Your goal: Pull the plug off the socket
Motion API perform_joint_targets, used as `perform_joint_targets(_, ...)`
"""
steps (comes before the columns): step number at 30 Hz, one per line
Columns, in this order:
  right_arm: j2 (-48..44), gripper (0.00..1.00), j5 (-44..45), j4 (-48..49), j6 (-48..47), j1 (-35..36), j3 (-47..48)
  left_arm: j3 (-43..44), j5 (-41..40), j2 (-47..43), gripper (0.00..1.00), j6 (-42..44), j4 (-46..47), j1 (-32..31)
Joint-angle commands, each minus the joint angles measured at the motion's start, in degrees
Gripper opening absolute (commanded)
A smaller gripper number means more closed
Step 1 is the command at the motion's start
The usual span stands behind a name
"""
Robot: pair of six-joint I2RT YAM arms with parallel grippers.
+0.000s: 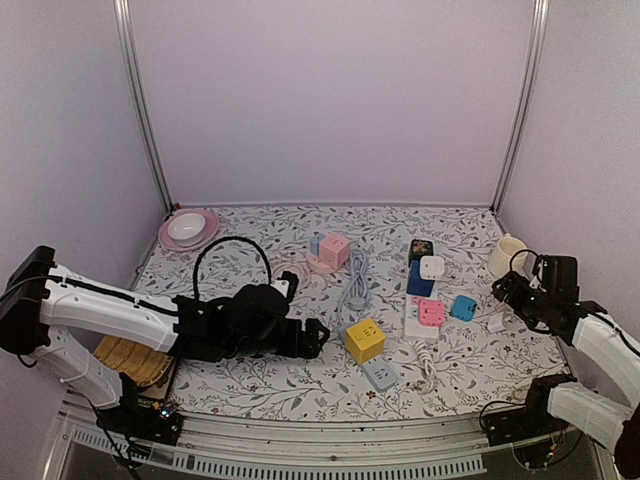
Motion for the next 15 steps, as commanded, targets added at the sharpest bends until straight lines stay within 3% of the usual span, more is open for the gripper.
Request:
perform_joint_targets(1, -2.18, 0.93, -1.51, -1.56, -1.58, -0.19, 2.39, -0.57, -0.2, -0.26, 0.97, -0.58, 1.54, -0.67)
perform_joint_targets(5, -2.27, 1.0, -1.73, -1.85, -2.13, -0.23, 4.22, -0.12, -0.11, 0.52, 0.97, -0.47, 1.73, -0.77)
perform_joint_targets(15, -2.29, 0.99, -4.23, -3.32, -4.59, -0.17, 9.11, 0.24, 0.02, 1.29, 0.97, -0.47, 2.16, -0.86)
